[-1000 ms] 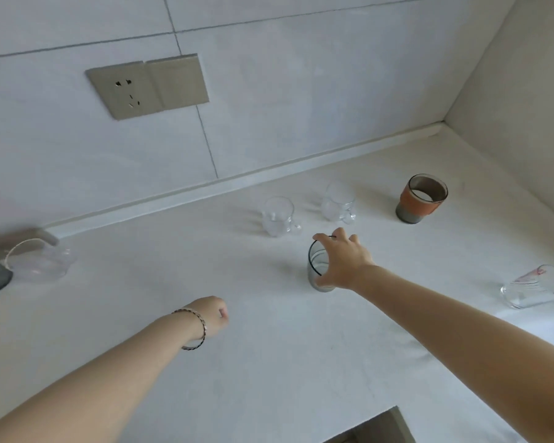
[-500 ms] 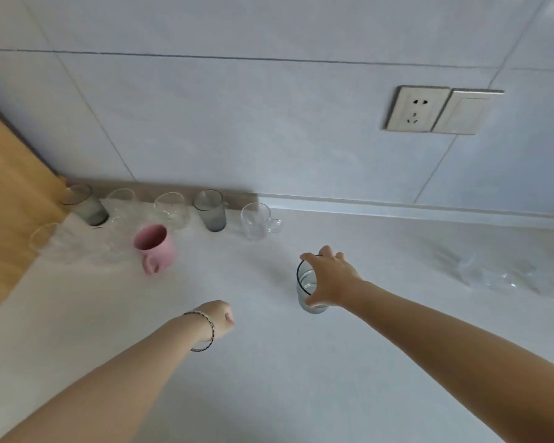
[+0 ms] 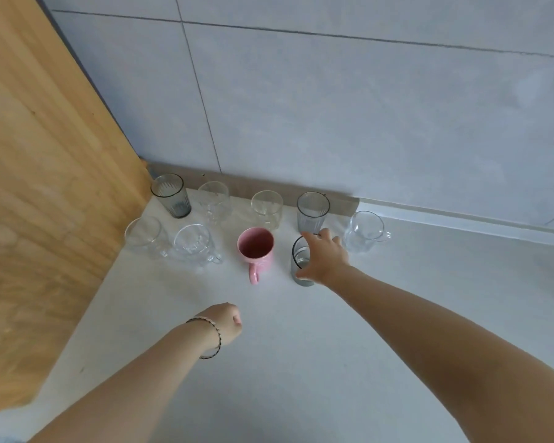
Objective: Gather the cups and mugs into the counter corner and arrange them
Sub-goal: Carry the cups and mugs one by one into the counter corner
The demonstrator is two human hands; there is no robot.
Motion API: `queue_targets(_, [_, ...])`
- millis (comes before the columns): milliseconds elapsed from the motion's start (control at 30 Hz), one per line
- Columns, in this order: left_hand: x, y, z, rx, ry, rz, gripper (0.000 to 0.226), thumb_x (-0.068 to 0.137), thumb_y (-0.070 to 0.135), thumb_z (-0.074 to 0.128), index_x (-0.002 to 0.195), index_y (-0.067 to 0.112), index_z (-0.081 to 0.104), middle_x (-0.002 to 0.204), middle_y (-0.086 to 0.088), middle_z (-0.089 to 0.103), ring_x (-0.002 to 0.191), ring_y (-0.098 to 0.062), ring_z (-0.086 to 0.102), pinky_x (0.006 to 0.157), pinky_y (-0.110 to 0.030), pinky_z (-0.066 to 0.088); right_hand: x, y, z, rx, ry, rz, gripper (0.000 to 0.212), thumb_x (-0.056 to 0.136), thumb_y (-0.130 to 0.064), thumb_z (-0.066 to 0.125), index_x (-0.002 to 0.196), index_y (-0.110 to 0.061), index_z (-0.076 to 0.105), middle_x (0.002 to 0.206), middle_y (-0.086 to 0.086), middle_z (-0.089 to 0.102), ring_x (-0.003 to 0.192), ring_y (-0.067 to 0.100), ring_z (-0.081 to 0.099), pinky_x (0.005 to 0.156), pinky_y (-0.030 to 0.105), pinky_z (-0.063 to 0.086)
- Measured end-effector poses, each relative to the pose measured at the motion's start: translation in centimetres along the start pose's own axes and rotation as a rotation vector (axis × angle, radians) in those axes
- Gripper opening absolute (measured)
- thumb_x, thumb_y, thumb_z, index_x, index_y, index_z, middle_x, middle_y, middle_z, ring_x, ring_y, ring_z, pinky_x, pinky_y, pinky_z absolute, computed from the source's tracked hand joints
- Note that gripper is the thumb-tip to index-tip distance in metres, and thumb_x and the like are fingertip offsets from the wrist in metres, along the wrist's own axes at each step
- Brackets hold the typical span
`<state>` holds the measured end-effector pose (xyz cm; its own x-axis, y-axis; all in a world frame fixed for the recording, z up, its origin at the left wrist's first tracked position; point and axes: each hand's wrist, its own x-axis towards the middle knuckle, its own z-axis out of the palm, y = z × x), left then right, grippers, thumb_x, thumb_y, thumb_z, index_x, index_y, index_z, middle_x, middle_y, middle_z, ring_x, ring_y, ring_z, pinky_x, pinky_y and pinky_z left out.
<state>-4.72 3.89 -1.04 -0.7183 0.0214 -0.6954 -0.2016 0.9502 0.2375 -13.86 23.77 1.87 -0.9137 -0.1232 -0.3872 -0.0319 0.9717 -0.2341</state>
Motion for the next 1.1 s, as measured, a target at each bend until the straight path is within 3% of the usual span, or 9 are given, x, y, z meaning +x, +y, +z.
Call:
queue_targets(200, [0.3, 0.7, 0.8, 0.009, -0.042, 0.039, 0.028, 0.092, 0.017, 0.041, 0.111, 0.013, 0.061, 0.122, -0.005, 0.062, 0.110, -0.022, 0.057, 0.094, -0.027, 0.044, 0.3, -0.6, 0.6, 0.017, 0.009, 0.030, 0.099, 0.073, -0.037, 0.075, 0.149, -0.024, 0.013, 0.144, 0.011, 0.029, 0.130, 0.032, 0.036, 0.103, 0.039, 0.041])
queue_targets(300, [0.4, 2.4, 1.0, 0.042, -0.055, 0.073, 0.026, 0.092, 0.017, 0.041, 0.108, 0.015, 0.061, 0.121, -0.005, 0.062, 0.113, -0.022, 0.057, 0.094, -0.028, 0.045, -1.9, 1.7, 1.2, 0.111, 0.006, 0.089, 0.107, 0.075, -0.034, 0.076, 0.150, -0.012, 0.003, 0.146, 0.012, 0.026, 0.135, 0.029, 0.035, 0.106, 0.038, 0.038])
queue_targets(367, [0.8, 4.1, 1.3, 0.076, -0.071, 0.109, 0.019, 0.092, 0.018, 0.041, 0.100, 0.019, 0.058, 0.122, -0.004, 0.061, 0.113, -0.021, 0.057, 0.095, -0.028, 0.044, -4.0, 4.6, 1.8, 0.113, -0.046, 0.143, 0.096, 0.080, -0.030, 0.072, 0.149, -0.012, 0.008, 0.144, 0.012, 0.030, 0.132, 0.028, 0.039, 0.104, 0.038, 0.040])
queue_targets(533, [1.8, 11.2, 2.4, 0.182, -0.080, 0.234, 0.024, 0.092, 0.017, 0.041, 0.104, 0.015, 0.061, 0.118, -0.005, 0.062, 0.111, -0.023, 0.058, 0.094, -0.029, 0.045, -9.8, 14.9, 1.8, 0.159, -0.193, 0.285, 0.065, 0.090, -0.029, 0.055, 0.146, -0.021, 0.024, 0.138, 0.007, 0.045, 0.126, 0.023, 0.049, 0.099, 0.034, 0.042])
queue_targets(667, [2.2, 19.6, 4.3, 0.284, -0.108, 0.352, 0.019, 0.093, 0.018, 0.038, 0.093, 0.021, 0.057, 0.096, -0.007, 0.054, 0.087, -0.021, 0.049, 0.077, -0.026, 0.043, -14.3, 24.3, 0.4, 0.218, -0.173, 0.435, 0.047, 0.092, -0.030, 0.052, 0.138, -0.023, 0.041, 0.129, 0.001, 0.057, 0.120, 0.018, 0.054, 0.096, 0.029, 0.043])
queue_targets(733, [2.1, 24.1, 6.1, 0.309, -0.121, 0.382, 0.021, 0.094, 0.018, 0.038, 0.098, 0.020, 0.058, 0.108, -0.008, 0.061, 0.089, -0.018, 0.047, 0.086, -0.027, 0.044, -16.5, 29.2, -0.4, 0.277, -0.142, 0.512, 0.042, 0.092, -0.029, 0.051, 0.133, -0.021, 0.047, 0.125, 0.001, 0.060, 0.117, 0.018, 0.056, 0.094, 0.028, 0.044])
queue_targets(800, [1.9, 28.7, 8.2, 0.333, -0.131, 0.391, 0.023, 0.095, 0.019, 0.037, 0.101, 0.018, 0.058, 0.122, -0.007, 0.061, 0.098, -0.020, 0.054, 0.091, -0.026, 0.043, -18.5, 34.3, -1.0, 0.326, -0.109, 0.569, 0.039, 0.093, -0.028, 0.051, 0.131, -0.020, 0.049, 0.123, 0.002, 0.061, 0.114, 0.019, 0.057, 0.093, 0.029, 0.045])
queue_targets(933, [0.9, 37.4, 12.7, 0.363, -0.144, 0.396, 0.028, 0.095, 0.019, 0.037, 0.108, 0.013, 0.061, 0.124, -0.007, 0.061, 0.117, -0.024, 0.057, 0.098, -0.029, 0.043, -21.5, 44.3, -2.1, 0.340, -0.056, 0.625, 0.039, 0.092, -0.027, 0.052, 0.130, -0.019, 0.050, 0.126, 0.004, 0.058, 0.114, 0.021, 0.057, 0.095, 0.031, 0.045])
queue_targets(1100, [0.0, 46.9, 17.0, 0.353, -0.154, 0.393, 0.017, 0.094, 0.017, 0.038, 0.092, 0.020, 0.055, 0.098, -0.006, 0.055, 0.091, -0.022, 0.053, 0.081, -0.026, 0.040, -22.3, 55.0, -4.7, 0.284, -0.003, 0.632, 0.044, 0.092, -0.028, 0.053, 0.134, -0.020, 0.046, 0.136, 0.005, 0.050, 0.122, 0.023, 0.052, 0.100, 0.034, 0.045])
